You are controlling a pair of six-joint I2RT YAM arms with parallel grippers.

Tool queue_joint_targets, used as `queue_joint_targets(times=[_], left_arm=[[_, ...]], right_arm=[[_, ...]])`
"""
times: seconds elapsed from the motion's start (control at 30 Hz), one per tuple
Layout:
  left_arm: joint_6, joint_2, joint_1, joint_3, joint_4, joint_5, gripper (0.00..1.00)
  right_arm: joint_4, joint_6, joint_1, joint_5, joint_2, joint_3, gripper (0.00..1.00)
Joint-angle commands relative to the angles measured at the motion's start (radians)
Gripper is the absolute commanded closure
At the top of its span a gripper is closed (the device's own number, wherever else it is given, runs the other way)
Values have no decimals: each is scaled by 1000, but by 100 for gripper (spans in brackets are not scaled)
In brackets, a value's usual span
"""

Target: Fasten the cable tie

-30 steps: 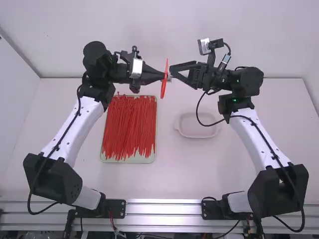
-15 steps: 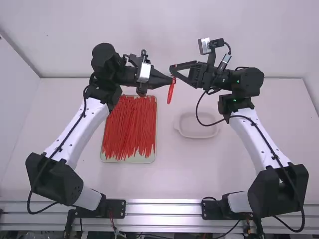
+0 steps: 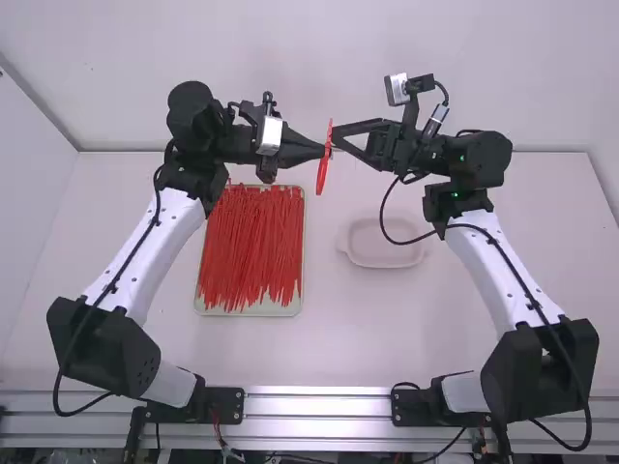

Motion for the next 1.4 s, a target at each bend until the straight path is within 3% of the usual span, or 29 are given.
queue_joint_targets(times=[0.0,0.23,0.27,0.53,0.93,1.37], left_arm=[[-8,-15,-13,-3,3,11,98],[-7,-15,-23,-3,2,18,98],[-8,-15,-21,-3,0,18,98],[-4,-15,-23,-3,-9,18,96],[26,-15,-23,-3,-95,8,98],[116,-15,-23,-3,-395,7,98]], right_arm=[[8,3,10,16,-1,12,56],[7,4,2,15,-1,12,60],[8,4,7,16,-1,12,69],[8,0,8,15,-1,12,100],[10,0,5,14,-1,12,100],[11,4,-26,23,-1,12,100]])
